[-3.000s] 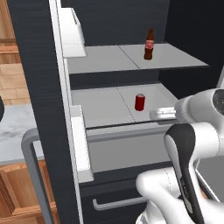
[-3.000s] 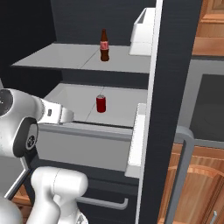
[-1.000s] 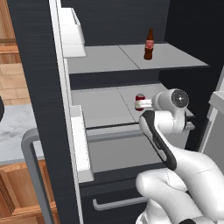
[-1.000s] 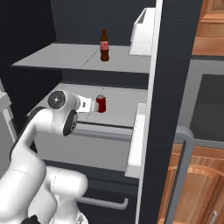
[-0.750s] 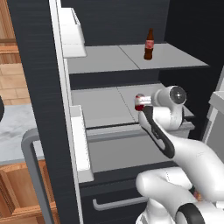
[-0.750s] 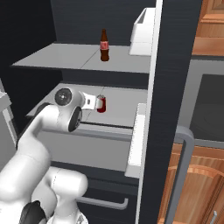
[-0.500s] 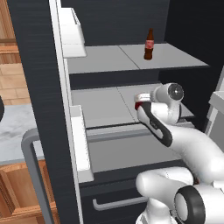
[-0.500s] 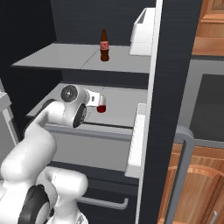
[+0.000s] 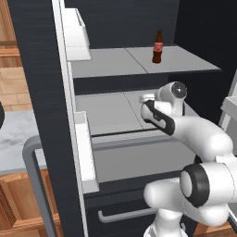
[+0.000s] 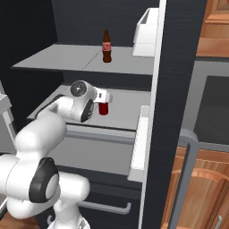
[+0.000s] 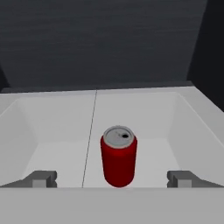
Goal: Open the fridge, grab two sodas, and place both sodas inside the bowl with ice on the dining counter.
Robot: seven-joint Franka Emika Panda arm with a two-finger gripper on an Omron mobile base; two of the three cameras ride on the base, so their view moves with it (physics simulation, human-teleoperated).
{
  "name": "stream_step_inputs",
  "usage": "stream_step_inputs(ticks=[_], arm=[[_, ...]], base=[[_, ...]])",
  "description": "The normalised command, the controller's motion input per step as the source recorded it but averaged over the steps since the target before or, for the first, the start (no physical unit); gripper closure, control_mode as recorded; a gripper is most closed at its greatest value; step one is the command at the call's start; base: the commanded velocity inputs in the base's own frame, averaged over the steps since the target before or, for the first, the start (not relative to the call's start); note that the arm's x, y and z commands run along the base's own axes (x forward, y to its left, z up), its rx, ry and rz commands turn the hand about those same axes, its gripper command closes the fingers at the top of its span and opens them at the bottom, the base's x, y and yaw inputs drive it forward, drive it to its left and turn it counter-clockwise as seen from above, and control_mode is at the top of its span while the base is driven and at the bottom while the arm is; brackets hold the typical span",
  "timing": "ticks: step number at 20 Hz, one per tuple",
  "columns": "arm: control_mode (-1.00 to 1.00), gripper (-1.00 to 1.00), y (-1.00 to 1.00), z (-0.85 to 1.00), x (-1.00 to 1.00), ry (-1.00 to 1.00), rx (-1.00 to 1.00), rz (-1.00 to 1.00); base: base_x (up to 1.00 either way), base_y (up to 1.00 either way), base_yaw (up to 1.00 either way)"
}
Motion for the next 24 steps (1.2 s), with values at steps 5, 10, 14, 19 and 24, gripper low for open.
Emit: stream_step_inputs(ticks=[5, 10, 14, 19, 24], arm=[[-1.0, -1.0, 0.0, -0.2, 0.34, 0.01, 0.0, 0.0], [-1.0, -1.0, 0.0, -0.19, 0.18, 0.01, 0.0, 0.0], [-1.0, -1.0, -0.02, -0.19, 0.17, 0.01, 0.0, 0.0], [-1.0, -1.0, -0.07, -0.23, 0.14, 0.02, 0.0, 0.0], [-1.0, -1.0, -0.08, -0.21, 0.13, 0.02, 0.0, 0.0]], base=[[0.0, 0.0, 0.0], [0.0, 0.0, 0.0], [0.0, 0.0, 0.0], [0.0, 0.0, 0.0], [0.0, 0.0, 0.0]])
